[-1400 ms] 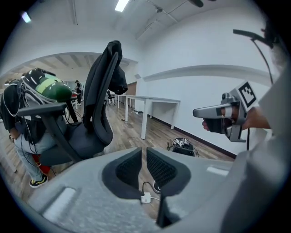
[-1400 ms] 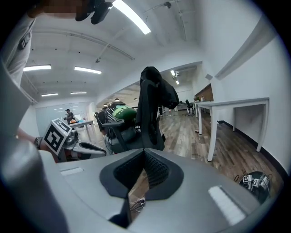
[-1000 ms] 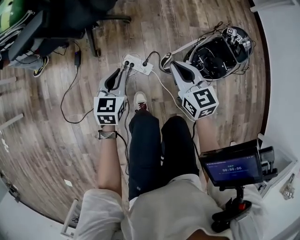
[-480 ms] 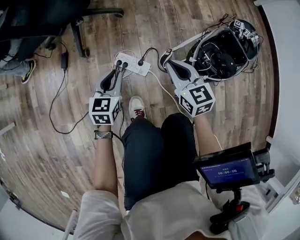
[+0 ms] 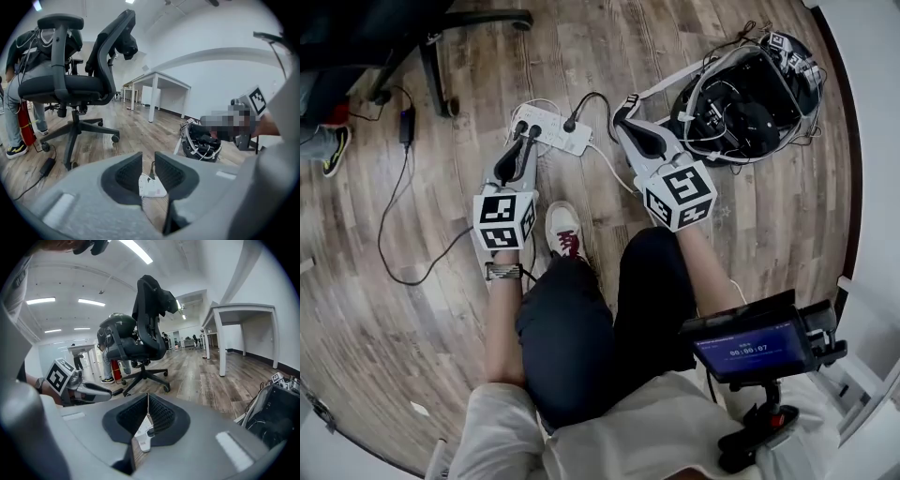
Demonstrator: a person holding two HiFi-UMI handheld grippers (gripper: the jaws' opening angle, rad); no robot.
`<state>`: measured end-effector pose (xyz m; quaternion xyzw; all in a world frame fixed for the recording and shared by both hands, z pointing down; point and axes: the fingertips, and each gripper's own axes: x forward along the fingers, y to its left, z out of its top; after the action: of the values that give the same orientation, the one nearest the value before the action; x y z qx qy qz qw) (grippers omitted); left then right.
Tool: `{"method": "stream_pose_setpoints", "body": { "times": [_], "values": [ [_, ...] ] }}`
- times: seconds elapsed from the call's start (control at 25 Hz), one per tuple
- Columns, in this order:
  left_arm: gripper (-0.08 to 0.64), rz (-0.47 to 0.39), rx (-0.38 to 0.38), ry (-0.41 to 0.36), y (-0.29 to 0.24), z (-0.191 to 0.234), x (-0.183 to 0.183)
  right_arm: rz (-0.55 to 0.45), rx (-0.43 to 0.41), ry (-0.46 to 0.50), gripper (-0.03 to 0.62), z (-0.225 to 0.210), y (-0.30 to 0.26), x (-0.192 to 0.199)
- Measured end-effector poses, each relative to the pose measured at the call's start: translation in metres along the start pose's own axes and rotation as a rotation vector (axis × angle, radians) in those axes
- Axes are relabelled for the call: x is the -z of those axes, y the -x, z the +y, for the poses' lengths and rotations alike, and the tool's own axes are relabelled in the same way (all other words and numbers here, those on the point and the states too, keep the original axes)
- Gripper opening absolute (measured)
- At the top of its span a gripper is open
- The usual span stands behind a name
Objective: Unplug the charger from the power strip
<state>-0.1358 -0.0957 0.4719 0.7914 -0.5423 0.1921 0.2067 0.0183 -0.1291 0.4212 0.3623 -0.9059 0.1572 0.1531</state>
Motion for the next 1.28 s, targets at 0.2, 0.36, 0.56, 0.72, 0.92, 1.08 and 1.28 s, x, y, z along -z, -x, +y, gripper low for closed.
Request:
{"method": "stream_pose_setpoints", "body": {
  "times": [0.2, 0.36, 0.56, 0.72, 0.92, 1.08, 1.28],
  "values": [
    [0.075, 0.017, 0.001, -0.043, -0.017, 0.001, 0.019, 0.021, -0.037, 0.085, 0.011, -0.001, -0.023, 0.027],
    [0.075, 0.025, 0.013, -0.075, -0.039, 0.002, 0.038, 0.003, -0.047, 0.110, 0.011, -0.007, -0.042, 0.046],
    [0.094, 0.036, 0.034, -0.099, -0.064, 0.005, 0.061, 0.000, -0.061, 0.015, 0.011, -0.016, -0.068, 0.072],
    [0.098, 0.064, 0.038, -0.108, -0.073, 0.006, 0.089, 0.029, -0.066, -0.048, 0.011, -0.024, -0.088, 0.100],
    [0.106, 0.087, 0.061, -0.093, -0.084, 0.002, 0.110, 0.079, -0.067, -0.070, 0.011, -0.035, -0.105, 0.140],
    [0.120, 0.089, 0.084, -0.105, -0.096, 0.002, 0.114, 0.096, -0.104, -0.031, 0.011, -0.027, -0.116, 0.159],
    [0.129, 0.101, 0.103, -0.111, -0.106, -0.001, 0.120, 0.127, -0.160, 0.009, 0.011, -0.009, -0.127, 0.177]
  ]
}}
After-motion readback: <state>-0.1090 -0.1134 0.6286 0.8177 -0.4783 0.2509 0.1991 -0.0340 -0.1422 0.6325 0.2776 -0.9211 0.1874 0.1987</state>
